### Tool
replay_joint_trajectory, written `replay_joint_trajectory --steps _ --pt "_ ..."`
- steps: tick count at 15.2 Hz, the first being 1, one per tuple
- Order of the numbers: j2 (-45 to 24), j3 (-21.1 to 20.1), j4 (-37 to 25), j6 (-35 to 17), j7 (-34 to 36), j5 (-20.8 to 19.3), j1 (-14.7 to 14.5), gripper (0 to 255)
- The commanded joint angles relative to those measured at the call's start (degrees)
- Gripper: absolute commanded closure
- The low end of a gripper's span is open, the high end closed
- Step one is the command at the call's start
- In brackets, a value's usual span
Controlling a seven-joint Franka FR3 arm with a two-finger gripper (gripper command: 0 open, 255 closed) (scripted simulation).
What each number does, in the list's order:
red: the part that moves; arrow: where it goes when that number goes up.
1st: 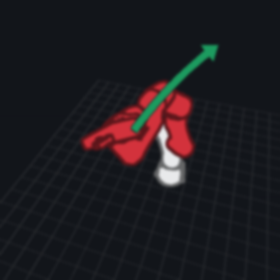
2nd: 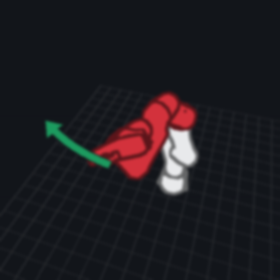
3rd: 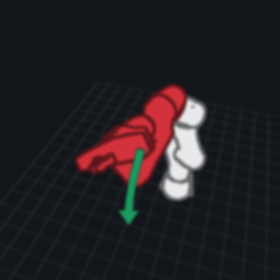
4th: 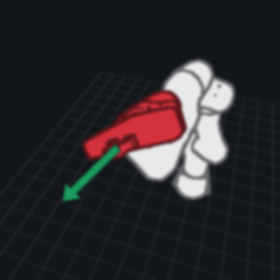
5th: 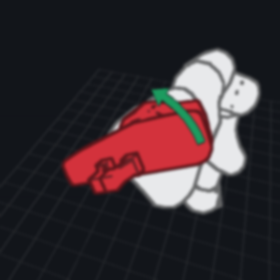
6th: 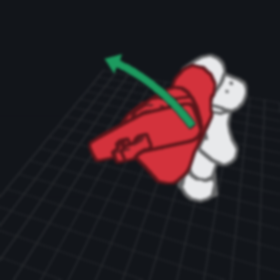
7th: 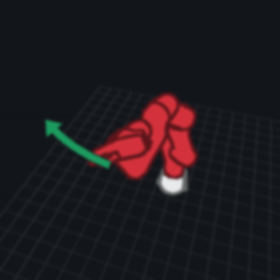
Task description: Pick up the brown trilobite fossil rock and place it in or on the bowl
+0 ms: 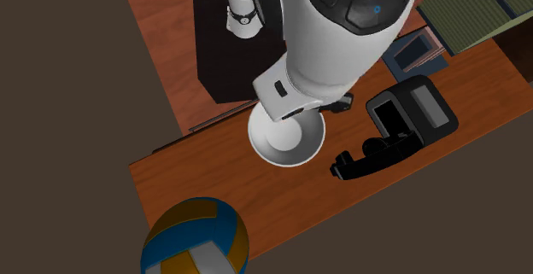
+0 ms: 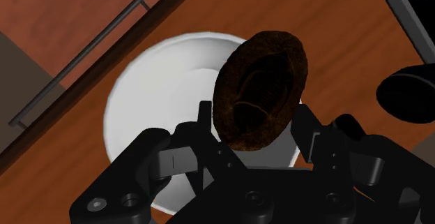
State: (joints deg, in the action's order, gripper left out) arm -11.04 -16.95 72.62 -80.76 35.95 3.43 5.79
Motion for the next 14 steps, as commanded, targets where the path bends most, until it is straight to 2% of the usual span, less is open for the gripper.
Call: replay_joint_trajectory --steps 1,2,3,14 --pt "-4.4 0.7 -6.6 2.6 -1.6 -1.1 0.6 255" --pt "-6.5 1.0 -9.8 3.7 -2.3 -1.6 0.8 255" --pt "-10.5 1.5 -15.9 6.1 -3.6 -2.6 1.1 255" --pt "-5.1 1.7 0.8 -5.3 -5.0 -1.3 2.6 255"
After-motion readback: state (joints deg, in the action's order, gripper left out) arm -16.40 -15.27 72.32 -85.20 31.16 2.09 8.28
